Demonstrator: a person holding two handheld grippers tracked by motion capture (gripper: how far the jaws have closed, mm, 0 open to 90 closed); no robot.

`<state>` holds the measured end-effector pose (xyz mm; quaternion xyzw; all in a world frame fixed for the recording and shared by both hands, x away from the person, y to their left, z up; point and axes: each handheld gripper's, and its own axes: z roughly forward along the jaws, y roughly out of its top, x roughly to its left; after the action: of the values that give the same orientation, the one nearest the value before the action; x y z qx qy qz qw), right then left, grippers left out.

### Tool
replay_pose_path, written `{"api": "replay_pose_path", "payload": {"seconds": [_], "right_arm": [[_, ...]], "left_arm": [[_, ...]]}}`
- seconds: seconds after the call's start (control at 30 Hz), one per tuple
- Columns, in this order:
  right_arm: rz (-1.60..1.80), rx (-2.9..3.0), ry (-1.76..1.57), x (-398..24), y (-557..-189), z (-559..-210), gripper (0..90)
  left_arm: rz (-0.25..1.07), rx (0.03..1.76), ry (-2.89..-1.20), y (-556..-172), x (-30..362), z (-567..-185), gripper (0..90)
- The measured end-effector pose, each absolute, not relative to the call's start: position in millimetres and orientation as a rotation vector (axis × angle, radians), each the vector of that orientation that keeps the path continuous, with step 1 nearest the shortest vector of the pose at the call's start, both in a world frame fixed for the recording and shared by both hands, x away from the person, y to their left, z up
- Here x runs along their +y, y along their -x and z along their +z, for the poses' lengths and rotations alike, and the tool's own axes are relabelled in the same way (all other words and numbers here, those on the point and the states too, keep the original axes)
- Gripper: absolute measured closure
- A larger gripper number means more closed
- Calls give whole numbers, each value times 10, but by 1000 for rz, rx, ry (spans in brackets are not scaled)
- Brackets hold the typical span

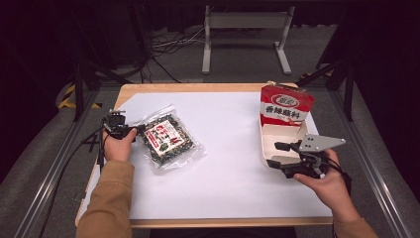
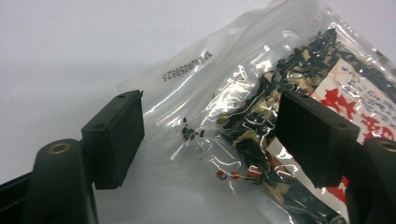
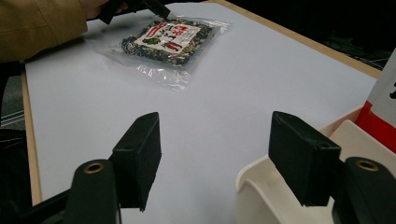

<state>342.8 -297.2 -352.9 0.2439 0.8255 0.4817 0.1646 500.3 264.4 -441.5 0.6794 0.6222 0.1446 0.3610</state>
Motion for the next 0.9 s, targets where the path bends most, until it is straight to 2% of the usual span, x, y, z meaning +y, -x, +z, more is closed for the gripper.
{"api": "replay_pose_path", "payload": {"seconds": [0.17,0.23,0.33,0.67,0.83,0.9], "right_arm": [[1376,2343,-698,-2988,-3419,-3513,341],[1377,2343,-698,-2986,-3421,-3511,340],[1380,2351,-691,-2964,-3425,-3518,338],[1384,2373,-683,-2911,-3486,-3566,334],[1377,2387,-694,-2904,-3511,-3618,333],[1373,2390,-698,-2908,-3509,-3628,331]], "left_arm": [[392,1577,-1707,-4943,2728,-4294,274],[379,1603,-1823,-4983,2737,-4207,263],[368,1582,-1810,-5013,2763,-4104,258],[384,1572,-1800,-5192,2771,-4342,262],[372,1563,-1752,-5237,2859,-4430,327],[361,1558,-1760,-5237,2896,-4452,410]]}}
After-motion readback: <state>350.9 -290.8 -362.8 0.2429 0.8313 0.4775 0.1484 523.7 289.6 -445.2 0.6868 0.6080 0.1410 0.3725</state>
